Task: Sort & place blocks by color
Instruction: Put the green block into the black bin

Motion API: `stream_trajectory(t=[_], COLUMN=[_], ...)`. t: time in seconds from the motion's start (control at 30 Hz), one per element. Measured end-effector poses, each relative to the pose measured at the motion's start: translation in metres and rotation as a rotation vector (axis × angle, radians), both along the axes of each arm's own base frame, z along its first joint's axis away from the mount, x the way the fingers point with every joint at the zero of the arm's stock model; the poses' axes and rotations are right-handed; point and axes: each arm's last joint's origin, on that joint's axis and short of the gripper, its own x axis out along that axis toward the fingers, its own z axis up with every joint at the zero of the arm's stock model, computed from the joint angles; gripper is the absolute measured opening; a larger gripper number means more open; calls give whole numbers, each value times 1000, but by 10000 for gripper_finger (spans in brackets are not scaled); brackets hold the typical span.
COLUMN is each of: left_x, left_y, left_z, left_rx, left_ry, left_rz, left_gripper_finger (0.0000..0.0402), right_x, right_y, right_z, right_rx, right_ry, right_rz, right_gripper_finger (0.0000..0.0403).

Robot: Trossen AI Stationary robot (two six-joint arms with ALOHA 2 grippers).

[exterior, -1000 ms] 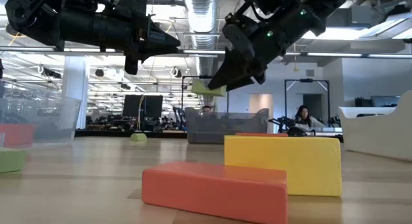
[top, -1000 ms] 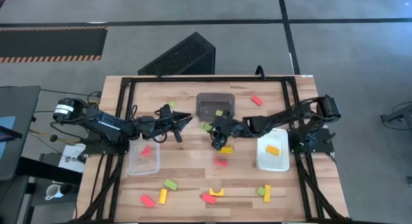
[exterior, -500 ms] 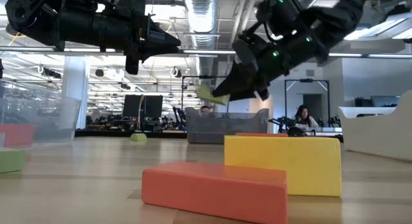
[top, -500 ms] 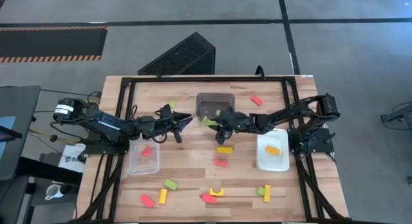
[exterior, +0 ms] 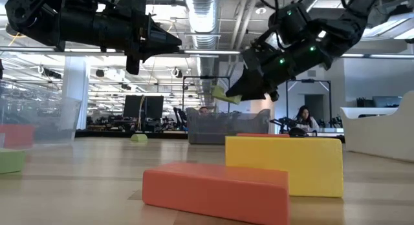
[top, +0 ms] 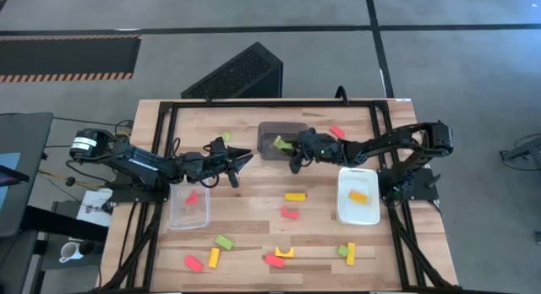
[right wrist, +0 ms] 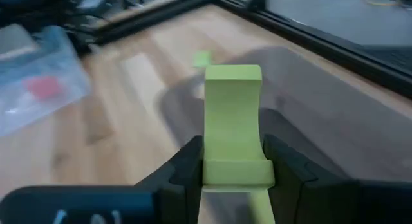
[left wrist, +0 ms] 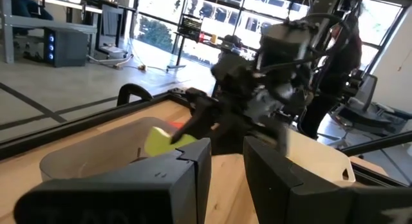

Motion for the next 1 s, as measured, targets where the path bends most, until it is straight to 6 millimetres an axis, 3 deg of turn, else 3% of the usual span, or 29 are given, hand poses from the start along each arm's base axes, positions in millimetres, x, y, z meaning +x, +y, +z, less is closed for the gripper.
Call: stream_trajectory(t=[0.33, 0.6, 1.0], left_x=[0, 0, 0], left_y=[0, 1, 1], left_z=[0, 0, 0], left_rx=[2, 2, 3], left_ry=[0, 0, 1], left_rz=[12, 27, 28], left_gripper_finger=[78, 78, 78], right_x=[-4, 0, 5], right_y=[-28, -30, -30], right_z=[-7, -4, 2], right_rx=[20, 37, 34], right_ry=[70, 131, 151], right_rz=[-88, -90, -100], right_gripper_finger=[171, 159, 216])
